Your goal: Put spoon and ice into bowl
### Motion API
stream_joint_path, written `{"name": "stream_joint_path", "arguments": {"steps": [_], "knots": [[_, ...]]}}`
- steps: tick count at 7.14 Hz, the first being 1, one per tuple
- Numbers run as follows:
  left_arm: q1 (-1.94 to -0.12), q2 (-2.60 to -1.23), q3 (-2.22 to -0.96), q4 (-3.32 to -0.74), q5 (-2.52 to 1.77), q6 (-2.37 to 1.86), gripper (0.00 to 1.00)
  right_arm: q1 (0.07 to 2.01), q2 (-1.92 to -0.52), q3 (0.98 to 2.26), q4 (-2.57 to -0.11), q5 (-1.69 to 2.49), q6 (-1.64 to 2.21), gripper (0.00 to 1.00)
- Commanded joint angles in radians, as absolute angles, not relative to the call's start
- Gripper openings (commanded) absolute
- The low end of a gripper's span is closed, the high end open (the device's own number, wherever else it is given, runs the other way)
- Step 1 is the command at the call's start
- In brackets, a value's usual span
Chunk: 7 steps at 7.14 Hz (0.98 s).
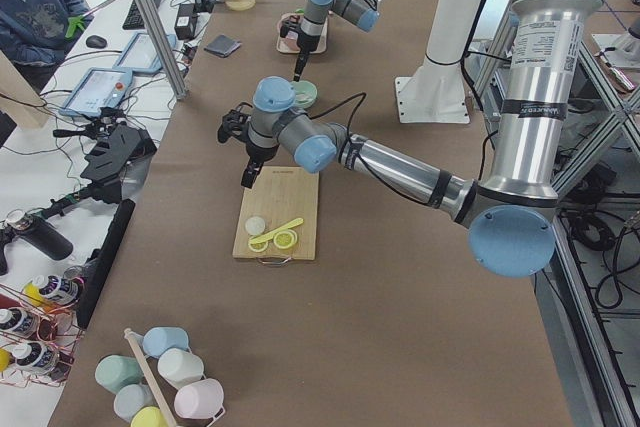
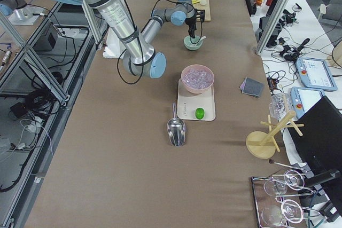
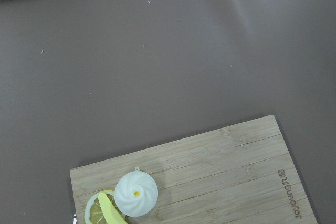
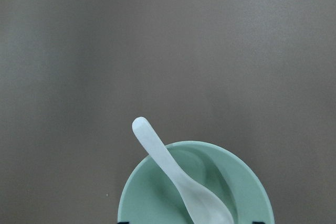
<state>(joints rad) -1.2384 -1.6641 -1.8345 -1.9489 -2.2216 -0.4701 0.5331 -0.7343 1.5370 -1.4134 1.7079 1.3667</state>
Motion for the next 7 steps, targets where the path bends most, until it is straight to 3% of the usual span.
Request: {"name": "stream_joint_path", "arguments": {"steps": [1, 2, 4, 7], "knots": [[-1.274, -1.663, -1.835, -1.936, -2.267, -0.471, 0.98, 0.656, -0.892, 1.68, -1.425, 1.855, 1.231, 1.0], [-1.34, -1.669, -1.835, -1.892, -2.358, -0.456, 0.98, 0.773, -1.037, 1.781, -1.427, 1.975, 1.092, 1.0], [-1.432, -1.631, -1.827, -1.833, -2.434, -0.269, 0.98, 1.014, -1.257, 1.848, -1.422, 2.205, 0.785, 1.0], [-1.453, -1.554, -1.829, -1.802, -2.448, -0.167, 0.98, 1.329, -1.54, 1.795, -1.427, 2.329, 0.189, 1.0]]}}
